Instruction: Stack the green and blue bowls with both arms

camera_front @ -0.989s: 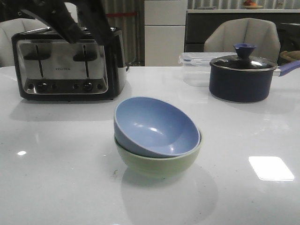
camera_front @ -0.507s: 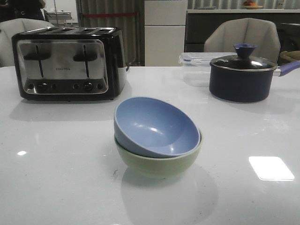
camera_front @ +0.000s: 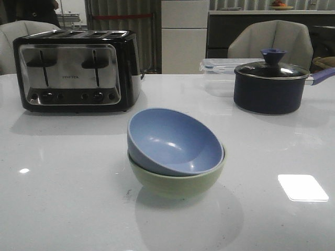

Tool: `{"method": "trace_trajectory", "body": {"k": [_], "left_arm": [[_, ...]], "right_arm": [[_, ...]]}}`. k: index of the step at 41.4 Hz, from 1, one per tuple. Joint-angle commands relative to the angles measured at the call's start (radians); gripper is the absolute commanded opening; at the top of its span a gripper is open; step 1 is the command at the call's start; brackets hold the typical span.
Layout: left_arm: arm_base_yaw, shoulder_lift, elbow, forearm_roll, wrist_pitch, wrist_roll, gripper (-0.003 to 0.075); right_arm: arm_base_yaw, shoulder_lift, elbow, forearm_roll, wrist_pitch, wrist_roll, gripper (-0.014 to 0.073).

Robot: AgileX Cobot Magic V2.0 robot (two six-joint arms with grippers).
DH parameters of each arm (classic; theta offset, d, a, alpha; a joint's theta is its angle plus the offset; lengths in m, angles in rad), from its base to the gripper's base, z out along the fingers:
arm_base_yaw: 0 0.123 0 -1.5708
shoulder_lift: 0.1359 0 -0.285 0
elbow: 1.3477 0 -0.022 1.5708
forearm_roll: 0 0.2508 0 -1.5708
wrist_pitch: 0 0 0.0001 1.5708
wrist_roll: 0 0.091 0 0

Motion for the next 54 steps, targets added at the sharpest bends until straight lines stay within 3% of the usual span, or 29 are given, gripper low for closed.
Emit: {"method": "trace_trajectory", "body": {"k": [1, 13, 24, 28, 30, 54], "left_arm": [[-0.003, -0.003, -0.026, 0.000, -0.082, -0.012, 0.0454], [-0.003, -0.003, -0.025, 0.000, -0.082, -0.012, 0.0434], [-0.003, -0.003, -0.025, 0.000, -0.084, -0.012, 0.0201], [-0.003, -0.003, -0.025, 0.000, -0.084, -0.012, 0.0115], [-0.003, -0.003, -0.025, 0.000, -0.084, -0.012, 0.0090], [-0.003, -0.003, -0.025, 0.000, -0.084, -0.012, 0.0093]], "right_arm": [[0.001, 0.000, -0.027, 0.008, -0.065, -0.014, 0.0518], [0.001, 0.000, -0.027, 0.008, -0.064, -0.014, 0.0483], [0.001, 0.000, -0.027, 0.008, -0.064, -0.014, 0.0139], [0.001, 0.000, -0.027, 0.008, -0.064, -0.014, 0.0051], [0.001, 0.000, -0.027, 0.008, -0.066, -0.014, 0.0058], [0.001, 0.000, -0.027, 0.008, -0.065, -0.014, 0.0057]]}}
